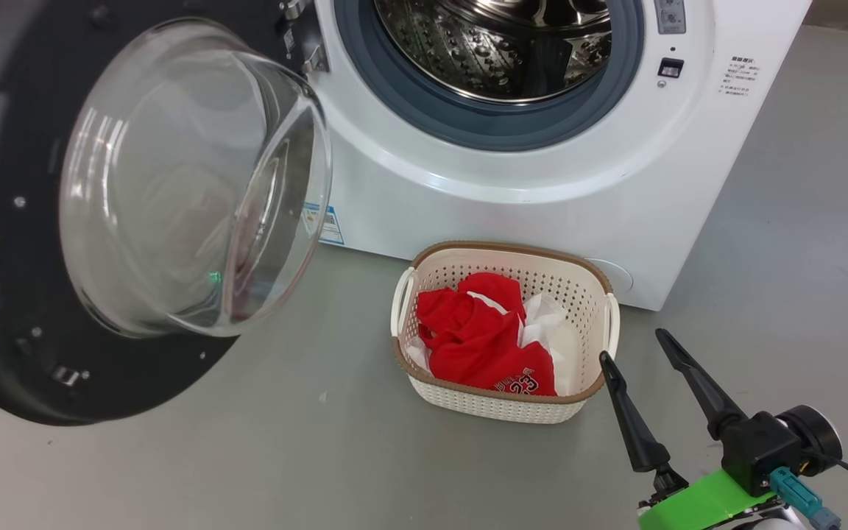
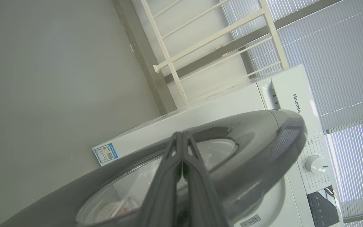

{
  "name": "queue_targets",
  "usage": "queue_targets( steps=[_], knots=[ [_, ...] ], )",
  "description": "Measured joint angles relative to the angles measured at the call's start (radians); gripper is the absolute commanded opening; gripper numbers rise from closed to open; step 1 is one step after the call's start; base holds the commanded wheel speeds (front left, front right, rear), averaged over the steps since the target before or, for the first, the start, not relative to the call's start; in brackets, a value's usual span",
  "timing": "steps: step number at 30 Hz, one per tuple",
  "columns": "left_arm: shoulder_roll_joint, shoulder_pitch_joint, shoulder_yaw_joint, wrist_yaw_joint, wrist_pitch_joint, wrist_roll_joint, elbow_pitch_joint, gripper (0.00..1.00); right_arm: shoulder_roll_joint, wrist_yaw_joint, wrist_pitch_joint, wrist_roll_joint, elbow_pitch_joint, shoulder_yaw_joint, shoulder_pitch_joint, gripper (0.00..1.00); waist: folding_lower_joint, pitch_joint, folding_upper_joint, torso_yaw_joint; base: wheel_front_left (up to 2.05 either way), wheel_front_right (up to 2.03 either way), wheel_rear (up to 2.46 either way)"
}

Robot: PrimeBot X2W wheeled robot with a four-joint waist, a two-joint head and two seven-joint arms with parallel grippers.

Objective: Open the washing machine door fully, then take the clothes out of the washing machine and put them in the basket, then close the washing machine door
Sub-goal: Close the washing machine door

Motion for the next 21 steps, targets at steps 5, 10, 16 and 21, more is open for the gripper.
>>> queue_targets(
  steps=[5, 10, 16, 21],
  knots=[
    [-0.042, 0.046, 0.003, 0.000, 0.034, -0.030, -0.042, 0.00, 0.004, 0.000, 0.000, 0.000, 0.009, 0.003, 0.000, 1.00, 0.0000, -0.006, 0.0000, 0.000, 0.00, 0.00, 0.00],
    [-0.077, 0.092, 0.012, 0.001, 0.075, -0.059, -0.115, 0.00, 0.005, 0.000, -0.002, 0.002, 0.014, 0.004, 0.000, 1.00, 0.0000, -0.012, -0.0001, -0.005, 0.00, 0.00, 0.00],
    [-0.131, 0.162, 0.014, 0.029, 0.111, -0.077, -0.251, 0.00, 0.007, 0.000, -0.006, 0.009, 0.015, 0.003, 0.000, 1.00, 0.0000, -0.014, 0.0000, -0.012, 0.00, 0.00, 0.00],
    [-0.187, 0.223, 0.015, 0.063, 0.137, -0.095, -0.380, 0.00, 0.008, 0.000, -0.009, 0.010, 0.009, 0.003, 0.000, 1.00, -0.0001, -0.015, 0.0000, -0.020, 0.00, 0.00, 0.00]
  ],
)
